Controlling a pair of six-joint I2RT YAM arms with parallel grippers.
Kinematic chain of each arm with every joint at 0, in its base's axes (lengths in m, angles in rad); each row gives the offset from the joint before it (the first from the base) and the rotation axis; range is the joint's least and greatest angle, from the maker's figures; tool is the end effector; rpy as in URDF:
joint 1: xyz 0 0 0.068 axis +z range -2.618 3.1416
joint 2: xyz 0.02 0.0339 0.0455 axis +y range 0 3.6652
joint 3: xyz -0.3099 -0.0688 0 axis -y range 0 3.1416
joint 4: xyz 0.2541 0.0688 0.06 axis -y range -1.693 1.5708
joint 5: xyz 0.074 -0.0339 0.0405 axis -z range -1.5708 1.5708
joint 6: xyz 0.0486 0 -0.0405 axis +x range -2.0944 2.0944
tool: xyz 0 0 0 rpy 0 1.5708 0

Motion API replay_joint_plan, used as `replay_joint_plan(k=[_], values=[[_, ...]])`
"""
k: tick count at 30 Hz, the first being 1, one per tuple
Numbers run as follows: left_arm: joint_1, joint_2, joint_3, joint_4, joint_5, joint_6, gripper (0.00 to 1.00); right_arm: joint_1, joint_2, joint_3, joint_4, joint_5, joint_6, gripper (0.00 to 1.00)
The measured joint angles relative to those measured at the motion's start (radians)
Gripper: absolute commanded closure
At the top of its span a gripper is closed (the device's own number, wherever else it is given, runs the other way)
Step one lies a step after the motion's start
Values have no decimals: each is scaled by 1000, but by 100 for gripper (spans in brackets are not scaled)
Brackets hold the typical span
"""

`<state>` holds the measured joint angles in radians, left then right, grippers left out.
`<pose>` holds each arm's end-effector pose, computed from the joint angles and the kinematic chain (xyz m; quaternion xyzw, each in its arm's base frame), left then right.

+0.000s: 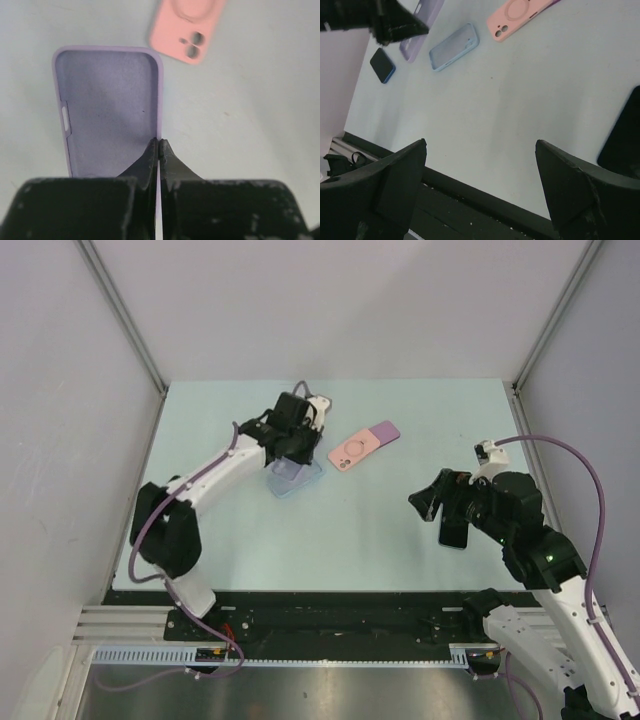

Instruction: Put the phone into the phone case

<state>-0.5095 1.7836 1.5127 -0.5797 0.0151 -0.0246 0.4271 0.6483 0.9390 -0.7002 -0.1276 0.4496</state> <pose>0.3726 -0.2090 0.3141 0.2273 0.9078 -0.0998 0.3380 0.0988 0.0517 0.3823 -0.0256 0.8347 0.2806 0.4731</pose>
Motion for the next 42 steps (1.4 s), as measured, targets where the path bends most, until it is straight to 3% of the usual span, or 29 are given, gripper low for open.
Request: replay_joint_plan(k=[5,10,18,26,29,30,32,33,35,37,38,39,42], values=[[-198,-185,-191,25,41,49,99,0,-5,-29,-25,35,11,6],[-388,-209,-323,44,37,182,99,0,-25,-55,-40,53,31,6],[-450,-146,-405,45,21,333,99,0,-47,-68,-48,123,63,5],[-474,-14,-404,80,21,371,96,0,-43,-72,-62,286,97,5],[-478,10,-399,80,23,375,85,0,-43,-72,-69,325,99,5],[-481,10,-397,82,23,376,75,0,-43,-72,-72,335,100,5],[-482,10,-397,83,24,374,66,-2,-42,-72,-77,355,100,5],[-483,10,-397,84,24,373,54,-2,-41,-72,-80,363,100,4],[-484,8,-396,84,19,370,44,-2,-35,-72,-85,380,100,4],[-484,-8,-396,82,10,364,22,-2,-21,-72,-91,396,101,0],[-484,-26,-396,83,0,362,15,-3,-10,-73,-93,402,101,0],[-484,-53,-396,83,-15,360,10,-4,2,-73,-94,406,101,0],[-484,-186,-397,108,-77,349,7,-6,52,-73,-90,406,99,0]])
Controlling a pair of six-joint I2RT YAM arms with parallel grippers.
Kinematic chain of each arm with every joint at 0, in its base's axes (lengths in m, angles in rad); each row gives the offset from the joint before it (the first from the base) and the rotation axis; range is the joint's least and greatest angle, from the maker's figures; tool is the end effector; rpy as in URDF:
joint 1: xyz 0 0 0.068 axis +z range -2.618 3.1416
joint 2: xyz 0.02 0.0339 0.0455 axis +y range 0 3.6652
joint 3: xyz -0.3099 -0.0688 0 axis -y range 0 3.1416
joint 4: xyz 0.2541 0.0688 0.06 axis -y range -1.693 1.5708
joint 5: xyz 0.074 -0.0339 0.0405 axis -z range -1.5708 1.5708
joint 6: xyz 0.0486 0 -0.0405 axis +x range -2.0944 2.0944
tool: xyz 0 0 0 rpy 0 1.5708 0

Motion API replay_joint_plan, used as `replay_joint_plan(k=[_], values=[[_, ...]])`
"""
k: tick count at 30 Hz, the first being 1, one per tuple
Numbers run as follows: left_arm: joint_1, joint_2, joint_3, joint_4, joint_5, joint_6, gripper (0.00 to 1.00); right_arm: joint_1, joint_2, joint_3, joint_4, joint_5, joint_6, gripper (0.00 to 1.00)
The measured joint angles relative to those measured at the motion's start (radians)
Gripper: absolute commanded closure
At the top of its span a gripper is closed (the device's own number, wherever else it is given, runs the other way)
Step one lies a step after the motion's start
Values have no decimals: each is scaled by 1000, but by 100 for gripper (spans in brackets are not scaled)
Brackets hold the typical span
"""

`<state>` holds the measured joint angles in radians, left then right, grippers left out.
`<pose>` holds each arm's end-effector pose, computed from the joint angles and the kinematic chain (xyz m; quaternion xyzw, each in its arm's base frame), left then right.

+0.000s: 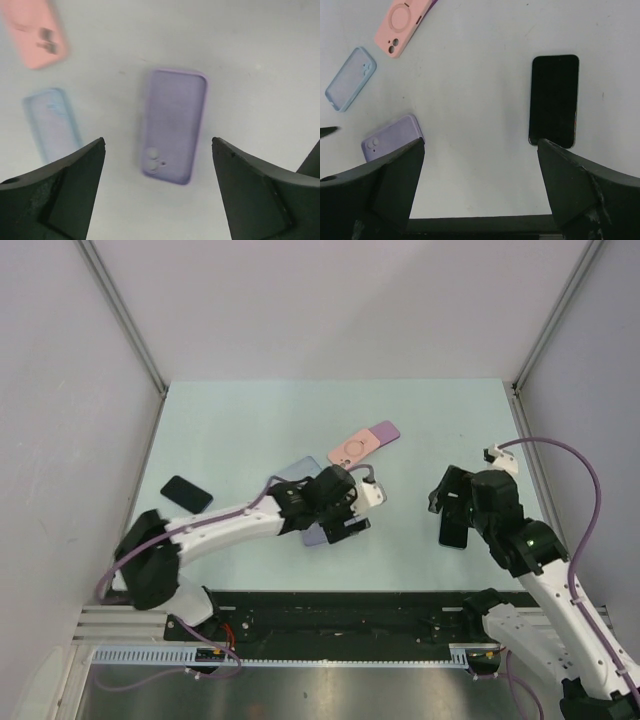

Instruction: Put the phone into the phone case

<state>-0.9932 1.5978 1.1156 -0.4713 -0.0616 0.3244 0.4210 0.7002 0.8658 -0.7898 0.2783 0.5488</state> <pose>0.1948 -0.2935 0.2587 0.5756 0.7587 -0.0719 0.2964 0.1165 0.0376 0.3437 0.1194 0.8756 0.1012 0.4569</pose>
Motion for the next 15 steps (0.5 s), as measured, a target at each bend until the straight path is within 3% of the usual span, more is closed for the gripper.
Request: replay_joint_plan(k=[2,9,15], values=[[0,-109,-2,24,-44,-3,0,-2,30,0,13,0,-3,0],[-2,-555,-73,159,-208,-58,0,-77,233,0,87,30,-24,1],[-2,-778,-229,218,-296,-234,0,-166,414,3,139,6,-105,1]])
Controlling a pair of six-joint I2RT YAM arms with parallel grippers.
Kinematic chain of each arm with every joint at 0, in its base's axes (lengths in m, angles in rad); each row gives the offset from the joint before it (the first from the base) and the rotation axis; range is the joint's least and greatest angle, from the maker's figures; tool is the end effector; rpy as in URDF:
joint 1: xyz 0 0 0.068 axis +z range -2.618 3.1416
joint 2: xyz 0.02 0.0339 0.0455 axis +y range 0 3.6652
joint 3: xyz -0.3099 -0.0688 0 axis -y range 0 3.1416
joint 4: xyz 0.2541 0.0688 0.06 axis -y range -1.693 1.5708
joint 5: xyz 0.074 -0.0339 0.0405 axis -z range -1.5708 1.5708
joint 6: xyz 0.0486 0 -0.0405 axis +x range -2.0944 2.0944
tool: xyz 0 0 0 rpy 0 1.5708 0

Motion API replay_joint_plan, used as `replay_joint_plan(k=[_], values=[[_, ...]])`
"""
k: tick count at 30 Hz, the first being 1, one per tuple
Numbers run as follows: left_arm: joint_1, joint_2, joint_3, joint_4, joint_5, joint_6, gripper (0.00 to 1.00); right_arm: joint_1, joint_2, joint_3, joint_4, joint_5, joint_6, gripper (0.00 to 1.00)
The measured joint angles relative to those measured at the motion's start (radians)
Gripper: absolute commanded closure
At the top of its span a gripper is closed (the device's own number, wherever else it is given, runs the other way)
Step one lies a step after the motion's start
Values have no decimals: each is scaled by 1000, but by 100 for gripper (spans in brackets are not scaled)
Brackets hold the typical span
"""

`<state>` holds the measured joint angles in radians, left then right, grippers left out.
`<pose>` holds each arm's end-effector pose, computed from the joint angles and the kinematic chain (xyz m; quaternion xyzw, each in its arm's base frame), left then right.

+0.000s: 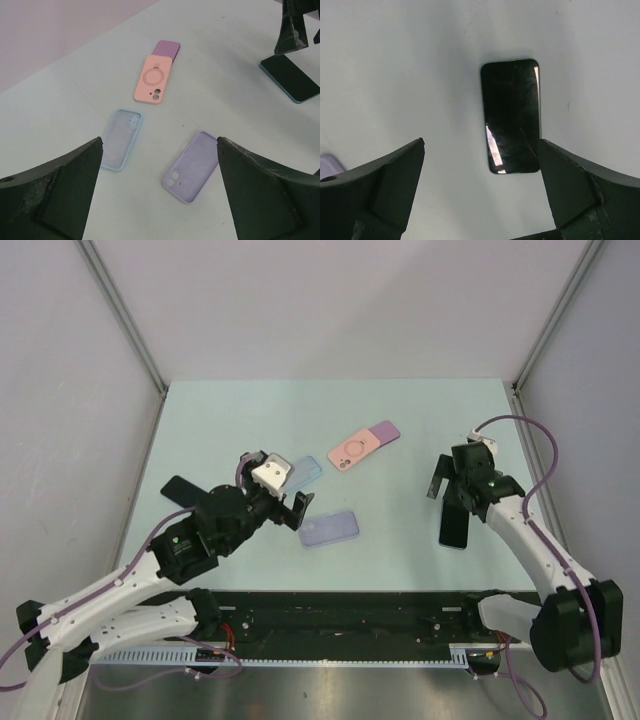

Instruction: Put the phone into the phone case

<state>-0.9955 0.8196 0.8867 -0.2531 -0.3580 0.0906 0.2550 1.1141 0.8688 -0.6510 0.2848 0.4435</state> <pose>0.1097 -0.1379 0.3948 0.2941 0.7072 -0.1514 0.6249 0.2161 0.0422 0.2939 0.1347 0.9256 -0.0138 0.3536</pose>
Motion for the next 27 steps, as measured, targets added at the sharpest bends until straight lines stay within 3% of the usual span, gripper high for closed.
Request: replay_joint_plan(k=[11,27], values=[[1,-48,-81,-116,-104,-136,3,-159,319,26,30,-96,-114,2],[1,-50,-88,-154,-91,-145,6,-179,422,39,58,-127,-172,6]])
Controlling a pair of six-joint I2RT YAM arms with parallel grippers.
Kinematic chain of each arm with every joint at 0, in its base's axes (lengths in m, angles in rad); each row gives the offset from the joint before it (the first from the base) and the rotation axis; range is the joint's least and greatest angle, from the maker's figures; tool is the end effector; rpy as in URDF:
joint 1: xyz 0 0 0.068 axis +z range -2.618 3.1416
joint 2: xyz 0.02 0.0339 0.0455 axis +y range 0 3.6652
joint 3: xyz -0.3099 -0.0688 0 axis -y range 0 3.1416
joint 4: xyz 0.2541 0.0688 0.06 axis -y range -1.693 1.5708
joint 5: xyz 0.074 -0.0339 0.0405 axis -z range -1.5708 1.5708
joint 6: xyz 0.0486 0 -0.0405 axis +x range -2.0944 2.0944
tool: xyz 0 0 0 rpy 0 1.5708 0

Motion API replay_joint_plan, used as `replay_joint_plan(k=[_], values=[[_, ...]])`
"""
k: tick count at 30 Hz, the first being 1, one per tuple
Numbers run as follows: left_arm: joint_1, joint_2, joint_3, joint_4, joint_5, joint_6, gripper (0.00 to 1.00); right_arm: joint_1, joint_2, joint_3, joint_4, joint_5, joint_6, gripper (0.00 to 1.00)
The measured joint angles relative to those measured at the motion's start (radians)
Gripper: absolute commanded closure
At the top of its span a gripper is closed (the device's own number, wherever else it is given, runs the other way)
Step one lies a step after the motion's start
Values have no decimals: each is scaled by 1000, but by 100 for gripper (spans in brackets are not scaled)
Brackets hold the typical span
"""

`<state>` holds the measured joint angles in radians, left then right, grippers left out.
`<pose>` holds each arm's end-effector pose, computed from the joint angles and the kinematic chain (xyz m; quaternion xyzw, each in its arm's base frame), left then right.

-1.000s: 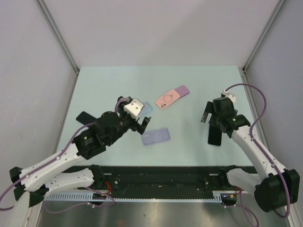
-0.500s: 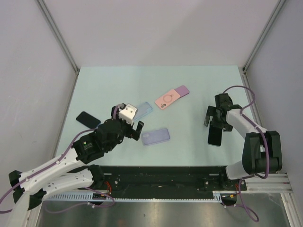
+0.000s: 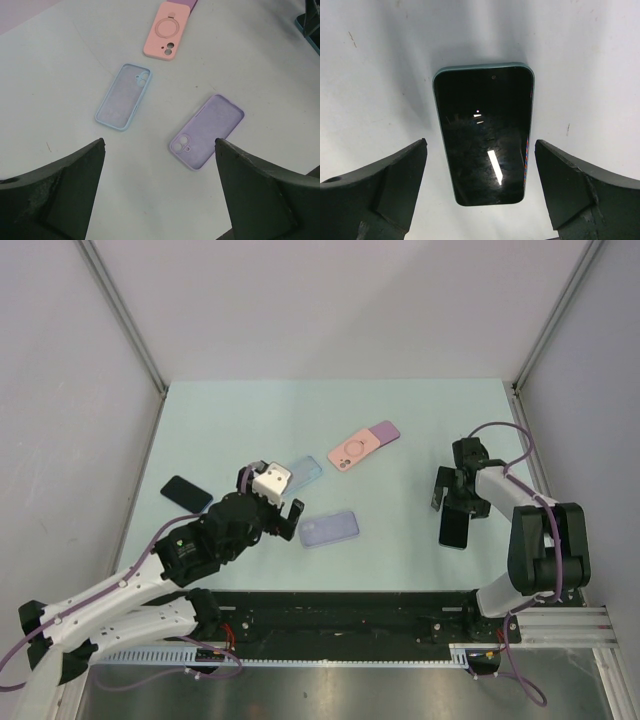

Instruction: Put the phone into the phone case

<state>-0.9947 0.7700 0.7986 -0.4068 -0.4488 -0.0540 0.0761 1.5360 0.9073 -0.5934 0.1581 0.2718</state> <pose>0.1044 -0.1221 0.3530 0.2542 0.7757 -0.1147 0.5661 0.2914 0.0145 0.2077 0.1095 0.9757 -0.0467 0.1838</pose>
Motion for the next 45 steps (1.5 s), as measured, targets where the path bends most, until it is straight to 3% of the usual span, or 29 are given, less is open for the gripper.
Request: replay_joint_plan(k=[3,7,15,22,28,34,45], values=[[0,3,0,0,6,-4,6,-3,4,0,2,0,-5,5],[0,13,0,-5,10,-11,14,-7,20,0,7,-1,-10,4],[0,28,0,-6,68,-58,12,-20,71,8,15,-21,-16,13],[38,153,18,-62,35,-281,19,-21,87,21,22,-43,-20,34],[227,239,-2,-83,100,-514,28,-7,86,21,23,-46,-14,43],[271,337,-49,-90,116,-691,33,70,76,21,16,-65,-1,45],[270,480,-158,30,218,-826,48,153,-42,-15,8,-118,11,48]])
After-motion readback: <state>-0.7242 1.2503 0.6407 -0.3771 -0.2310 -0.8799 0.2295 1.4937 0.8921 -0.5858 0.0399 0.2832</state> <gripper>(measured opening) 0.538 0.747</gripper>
